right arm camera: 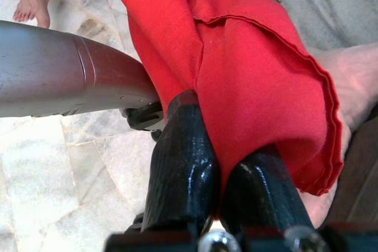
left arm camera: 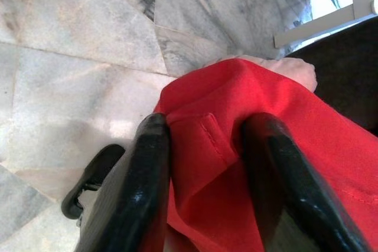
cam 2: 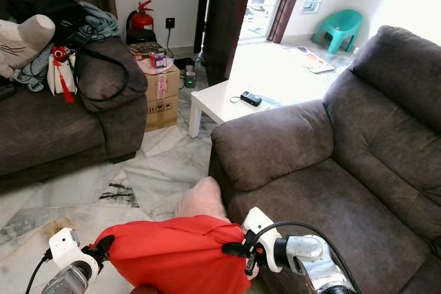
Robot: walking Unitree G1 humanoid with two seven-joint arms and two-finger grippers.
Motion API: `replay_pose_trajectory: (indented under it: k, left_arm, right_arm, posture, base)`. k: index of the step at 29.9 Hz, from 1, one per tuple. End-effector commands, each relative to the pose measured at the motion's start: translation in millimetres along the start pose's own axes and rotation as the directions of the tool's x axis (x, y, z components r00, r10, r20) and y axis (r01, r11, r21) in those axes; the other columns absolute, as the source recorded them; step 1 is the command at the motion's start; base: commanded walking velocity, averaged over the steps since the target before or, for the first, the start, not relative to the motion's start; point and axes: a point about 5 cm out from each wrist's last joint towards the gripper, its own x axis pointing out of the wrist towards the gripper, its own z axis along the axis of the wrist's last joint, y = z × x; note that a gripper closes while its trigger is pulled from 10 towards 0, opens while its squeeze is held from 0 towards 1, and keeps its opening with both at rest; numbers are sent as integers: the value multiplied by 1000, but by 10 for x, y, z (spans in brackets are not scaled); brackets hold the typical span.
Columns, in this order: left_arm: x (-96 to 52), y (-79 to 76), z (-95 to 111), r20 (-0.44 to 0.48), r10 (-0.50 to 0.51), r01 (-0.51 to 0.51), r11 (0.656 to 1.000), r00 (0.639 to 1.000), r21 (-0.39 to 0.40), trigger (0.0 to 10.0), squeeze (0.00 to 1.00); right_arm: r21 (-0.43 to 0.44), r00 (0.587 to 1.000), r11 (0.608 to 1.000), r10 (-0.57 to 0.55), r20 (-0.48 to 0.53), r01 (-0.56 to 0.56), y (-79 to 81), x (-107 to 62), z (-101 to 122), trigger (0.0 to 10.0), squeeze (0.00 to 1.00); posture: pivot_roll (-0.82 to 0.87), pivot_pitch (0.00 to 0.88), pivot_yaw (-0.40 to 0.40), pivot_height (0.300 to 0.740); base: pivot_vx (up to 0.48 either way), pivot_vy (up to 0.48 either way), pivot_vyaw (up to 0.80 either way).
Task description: Move the pillow to the sofa from floor
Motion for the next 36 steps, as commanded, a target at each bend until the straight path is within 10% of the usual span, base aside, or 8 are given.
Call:
replay_pose_trajectory:
  k: [1, 36]
  left_arm:
    - [6, -22, -36, -24, 4, -4, 1000, 1000, 17, 0, 0]
    - [15, -101, -17, 14, -40, 39, 997, 999, 59, 0, 0]
  right_arm:
    - [-19, 998, 998, -54, 32, 54, -99, -131, 71, 10000, 0]
    - [-8, 989, 992, -128, 73, 129, -152, -124, 109, 10000, 0]
  posture:
    - [172, 4, -191, 740]
    - [171, 0, -182, 740]
  base:
    - [0, 0, 0]
    - [0, 0, 0]
